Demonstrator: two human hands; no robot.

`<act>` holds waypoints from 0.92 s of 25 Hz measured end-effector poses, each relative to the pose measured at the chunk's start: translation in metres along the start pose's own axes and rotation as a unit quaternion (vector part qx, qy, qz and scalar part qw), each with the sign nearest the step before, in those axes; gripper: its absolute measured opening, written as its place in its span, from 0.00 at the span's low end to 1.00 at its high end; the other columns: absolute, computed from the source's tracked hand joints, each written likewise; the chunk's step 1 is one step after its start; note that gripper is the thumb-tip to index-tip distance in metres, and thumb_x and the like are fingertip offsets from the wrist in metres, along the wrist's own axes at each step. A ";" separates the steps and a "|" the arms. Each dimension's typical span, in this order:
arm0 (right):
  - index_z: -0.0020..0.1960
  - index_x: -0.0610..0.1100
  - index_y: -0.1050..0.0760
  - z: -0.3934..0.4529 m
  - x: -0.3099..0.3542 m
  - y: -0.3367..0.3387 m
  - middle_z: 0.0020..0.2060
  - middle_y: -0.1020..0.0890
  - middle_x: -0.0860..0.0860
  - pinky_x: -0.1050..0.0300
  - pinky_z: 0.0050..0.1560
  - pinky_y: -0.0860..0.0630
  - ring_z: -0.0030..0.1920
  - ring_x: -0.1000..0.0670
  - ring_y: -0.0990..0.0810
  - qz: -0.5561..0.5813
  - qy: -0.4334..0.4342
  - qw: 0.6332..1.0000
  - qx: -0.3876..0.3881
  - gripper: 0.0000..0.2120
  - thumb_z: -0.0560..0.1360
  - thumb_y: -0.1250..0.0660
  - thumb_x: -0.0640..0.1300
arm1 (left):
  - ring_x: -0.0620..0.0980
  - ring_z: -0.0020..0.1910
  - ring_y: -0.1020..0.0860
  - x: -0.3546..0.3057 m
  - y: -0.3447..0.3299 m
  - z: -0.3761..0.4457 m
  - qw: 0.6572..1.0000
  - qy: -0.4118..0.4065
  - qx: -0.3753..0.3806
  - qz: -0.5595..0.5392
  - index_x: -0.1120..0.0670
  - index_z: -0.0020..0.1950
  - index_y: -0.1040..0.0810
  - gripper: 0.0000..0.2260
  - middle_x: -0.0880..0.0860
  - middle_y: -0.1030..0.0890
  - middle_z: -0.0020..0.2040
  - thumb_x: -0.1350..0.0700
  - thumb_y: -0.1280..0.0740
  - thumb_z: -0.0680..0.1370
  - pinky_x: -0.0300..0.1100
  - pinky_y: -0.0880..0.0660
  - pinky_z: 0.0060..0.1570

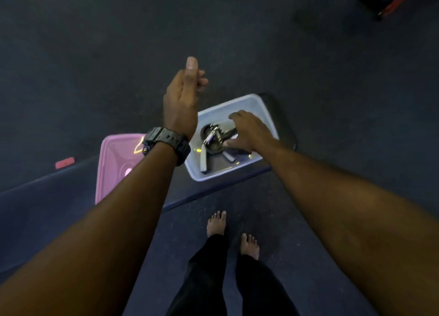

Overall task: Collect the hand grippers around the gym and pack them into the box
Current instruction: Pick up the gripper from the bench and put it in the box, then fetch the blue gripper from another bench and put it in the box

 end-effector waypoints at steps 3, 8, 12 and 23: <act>0.67 0.41 0.25 -0.050 -0.039 0.127 0.61 0.19 0.45 0.56 0.63 0.27 0.61 0.47 0.21 0.264 -0.129 0.941 -0.166 0.30 0.70 0.24 0.56 | 0.48 0.47 0.22 -0.094 -0.048 0.000 0.998 -0.043 0.049 -0.018 0.49 0.45 0.21 0.22 0.52 0.18 0.47 0.35 0.45 0.73 0.46 0.30 0.51; 0.55 0.40 0.22 -0.186 -0.102 0.347 0.48 0.20 0.50 0.42 0.64 0.26 0.52 0.49 0.21 0.435 -0.201 0.800 -0.361 0.28 0.76 0.38 0.65 | 0.44 0.48 0.20 -0.280 -0.138 -0.045 0.975 -0.179 0.127 -0.034 0.46 0.45 0.20 0.25 0.49 0.16 0.48 0.28 0.45 0.69 0.46 0.26 0.54; 0.56 0.49 0.25 -0.298 -0.095 0.474 0.51 0.19 0.51 0.43 0.68 0.26 0.57 0.47 0.20 0.497 -0.136 0.714 -0.475 0.23 0.78 0.44 0.67 | 0.48 0.48 0.20 -0.402 -0.195 -0.109 0.957 -0.212 0.176 -0.089 0.47 0.44 0.20 0.23 0.50 0.16 0.48 0.31 0.44 0.72 0.48 0.26 0.54; 0.54 0.51 0.24 -0.432 -0.062 0.541 0.58 0.18 0.48 0.43 0.64 0.26 0.60 0.47 0.21 0.466 -0.083 0.680 -0.560 0.27 0.76 0.48 0.72 | 0.47 0.43 0.22 -0.498 -0.238 -0.201 0.910 -0.292 0.257 -0.140 0.46 0.43 0.21 0.19 0.47 0.18 0.43 0.34 0.44 0.75 0.46 0.28 0.48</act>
Point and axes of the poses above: each hand's wrist, its own z-axis towards the middle knuckle, its own y-axis out of the back of the hand, x = y × z, the point moved 8 cm from there along z, towards the middle knuckle
